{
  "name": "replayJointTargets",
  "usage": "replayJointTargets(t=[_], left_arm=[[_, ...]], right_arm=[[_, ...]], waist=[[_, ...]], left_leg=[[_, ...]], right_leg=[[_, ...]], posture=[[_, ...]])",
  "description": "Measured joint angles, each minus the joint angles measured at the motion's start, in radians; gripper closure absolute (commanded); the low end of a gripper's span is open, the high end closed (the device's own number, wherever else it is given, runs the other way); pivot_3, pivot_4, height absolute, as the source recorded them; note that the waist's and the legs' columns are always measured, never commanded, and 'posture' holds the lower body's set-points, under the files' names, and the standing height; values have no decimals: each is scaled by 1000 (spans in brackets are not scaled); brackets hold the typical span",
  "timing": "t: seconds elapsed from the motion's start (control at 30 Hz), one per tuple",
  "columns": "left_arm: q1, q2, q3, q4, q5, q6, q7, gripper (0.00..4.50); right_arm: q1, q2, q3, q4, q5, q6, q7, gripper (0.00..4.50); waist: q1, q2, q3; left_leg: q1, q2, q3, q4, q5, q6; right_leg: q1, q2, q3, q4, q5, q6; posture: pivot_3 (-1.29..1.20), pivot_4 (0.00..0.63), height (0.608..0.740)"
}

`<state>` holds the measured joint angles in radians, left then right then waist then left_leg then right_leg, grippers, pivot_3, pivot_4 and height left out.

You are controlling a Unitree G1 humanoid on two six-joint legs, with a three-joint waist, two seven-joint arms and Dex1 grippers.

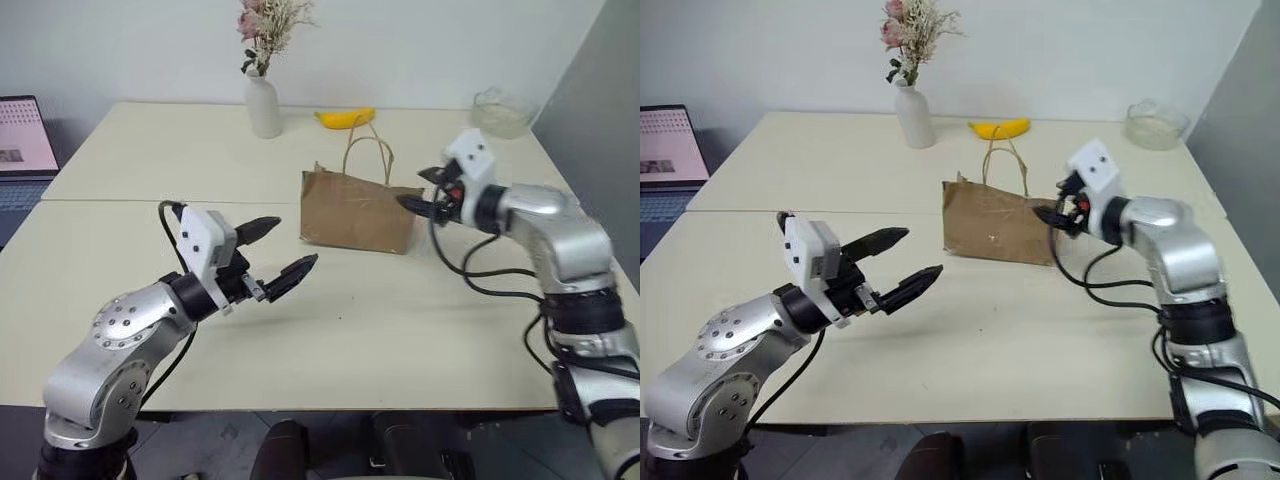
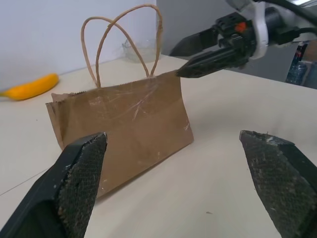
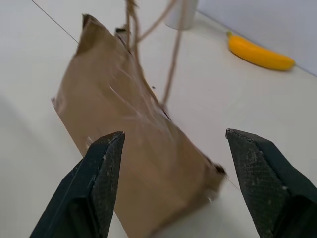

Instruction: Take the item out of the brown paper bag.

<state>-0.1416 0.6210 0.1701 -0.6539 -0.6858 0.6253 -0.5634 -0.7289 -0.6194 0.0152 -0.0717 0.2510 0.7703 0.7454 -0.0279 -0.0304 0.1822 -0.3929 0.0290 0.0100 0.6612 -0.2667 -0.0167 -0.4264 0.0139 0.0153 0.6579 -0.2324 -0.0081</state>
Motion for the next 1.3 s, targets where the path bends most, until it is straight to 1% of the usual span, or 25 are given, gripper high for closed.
replayJointTargets(t=[0.07,0.13,0.23,0.33,0.47,0.53,0.67,0.83,1.0,1.1,1.17,1.23,1.3], left_arm=[[1,6,-1,1,0,0,-11,0],[5,13,-1,2,2,0,-18,0],[13,14,-1,3,6,-1,-21,0],[18,20,-2,3,8,-5,-30,0],[34,21,-2,1,9,-5,-35,0],[53,23,2,-4,9,-5,-33,0],[79,24,24,-13,9,-5,-20,0],[97,27,33,-37,9,-5,-14,0],[108,31,34,-44,8,-5,-13,0],[107,31,32,-43,8,-4,-12,0],[93,31,30,-35,11,-4,-10,0],[39,33,37,10,25,-6,-4,0],[-29,43,36,80,52,-18,-2,397]], right_arm=[[41,-23,-20,-45,22,32,12,1093],[102,-22,-30,-94,53,69,15,1093],[154,36,-6,-108,68,100,-11,1093],[156,103,55,-84,53,95,-44,1093],[155,172,126,-5,34,72,-66,1093],[153,192,163,61,12,50,-69,1093],[128,214,194,200,-36,-15,-78,1093],[68,243,201,345,-94,-131,-102,1093],[52,258,200,391,-119,-186,-115,1093],[67,242,200,344,-114,-172,-101,1093],[117,202,192,232,-96,-146,-66,1093],[194,157,157,69,-39,-116,-23,1093],[240,139,105,-74,24,-75,-7,1043]], waist=[[-3,0,0],[-5,0,0],[-6,0,0],[-5,0,0],[-4,0,0],[-3,0,0],[-3,0,0],[-3,0,0],[-3,0,0],[-3,0,0],[1,0,0],[10,0,0],[9,0,0]], left_leg=[[0,0,0,0,0,0],[1,1,0,0,0,0],[2,1,0,0,0,0],[4,1,0,0,0,0],[3,0,0,1,0,0],[3,0,1,0,0,0],[2,0,1,0,0,0],[3,0,0,0,0,0],[3,0,1,0,0,0],[3,0,0,0,0,0],[2,0,-1,0,0,0],[1,0,-2,1,0,0],[1,0,-2,1,0,0]], right_leg=[[0,0,1,0,0,0],[0,1,0,0,0,0],[0,1,1,2,0,0],[1,1,1,4,0,0],[1,1,1,2,0,0],[1,1,1,1,0,0],[1,0,1,0,0,0],[2,1,0,2,0,0],[2,1,1,2,0,0],[1,1,1,1,0,0],[1,1,0,1,0,0],[1,1,-2,1,0,0],[1,1,-1,1,0,0]], posture=[[0,150,740],[0,150,740],[0,150,740],[0,150,740],[0,150,740],[0,150,740],[0,150,740],[0,150,740],[0,150,740],[0,150,740],[0,150,740],[0,150,740],[0,150,740]])
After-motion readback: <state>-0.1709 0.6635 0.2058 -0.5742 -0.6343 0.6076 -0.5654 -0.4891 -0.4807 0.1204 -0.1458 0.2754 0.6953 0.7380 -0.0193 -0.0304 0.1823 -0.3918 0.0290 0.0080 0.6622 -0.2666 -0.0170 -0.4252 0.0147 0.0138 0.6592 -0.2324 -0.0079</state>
